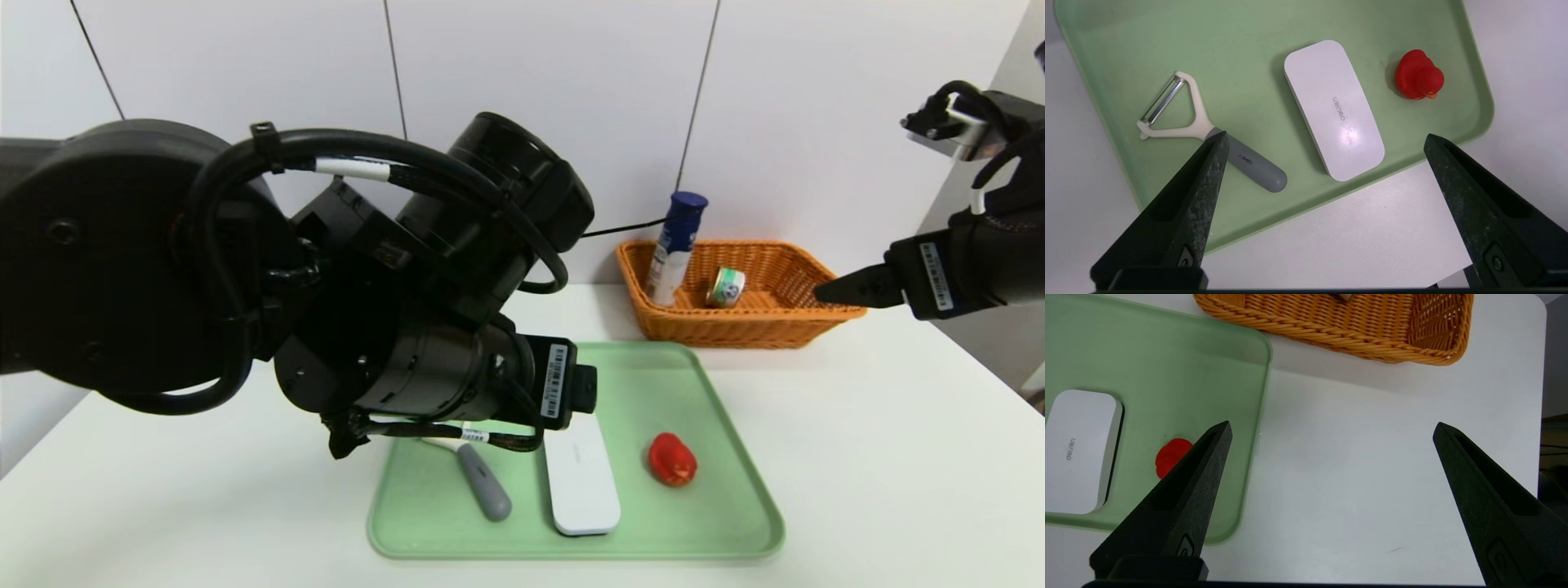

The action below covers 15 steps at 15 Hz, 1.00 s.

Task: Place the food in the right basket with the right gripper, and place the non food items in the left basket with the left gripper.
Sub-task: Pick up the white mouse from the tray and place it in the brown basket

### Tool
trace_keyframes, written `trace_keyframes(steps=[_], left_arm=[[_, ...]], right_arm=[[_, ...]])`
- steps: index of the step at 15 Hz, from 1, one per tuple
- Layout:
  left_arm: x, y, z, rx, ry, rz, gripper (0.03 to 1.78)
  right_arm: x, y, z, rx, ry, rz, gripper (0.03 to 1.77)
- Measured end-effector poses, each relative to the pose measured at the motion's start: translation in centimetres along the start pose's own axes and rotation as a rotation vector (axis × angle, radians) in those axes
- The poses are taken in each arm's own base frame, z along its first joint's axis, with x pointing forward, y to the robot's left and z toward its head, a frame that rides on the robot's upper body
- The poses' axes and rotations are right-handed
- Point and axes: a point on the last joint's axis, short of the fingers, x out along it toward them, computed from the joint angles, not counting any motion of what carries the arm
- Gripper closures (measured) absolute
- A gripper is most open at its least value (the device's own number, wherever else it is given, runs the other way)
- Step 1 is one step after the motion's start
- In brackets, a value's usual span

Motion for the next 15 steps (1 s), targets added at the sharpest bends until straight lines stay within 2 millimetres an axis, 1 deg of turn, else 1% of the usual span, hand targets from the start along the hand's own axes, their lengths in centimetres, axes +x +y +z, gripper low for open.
trace_keyframes(steps=[4,8,12,15], left_arm=[[1.3,-1.1,-0.5,0.012,0.026,0.037,0.12],[2.6,-2.3,-0.1,-0.066,0.084,0.106,0.12],[4.0,-3.0,0.2,-0.113,0.146,0.159,0.12],[5.8,-3.7,0.3,-0.150,0.158,0.172,0.12]], right_arm=[[-1.3,-1.7,-2.4,0.043,0.019,-0.065,0.10],[-2.2,-2.7,-5.0,0.082,0.052,-0.111,0.10],[-2.5,-3.0,-6.7,0.100,0.080,-0.129,0.10],[-2.6,-3.0,-7.6,0.102,0.095,-0.133,0.10]])
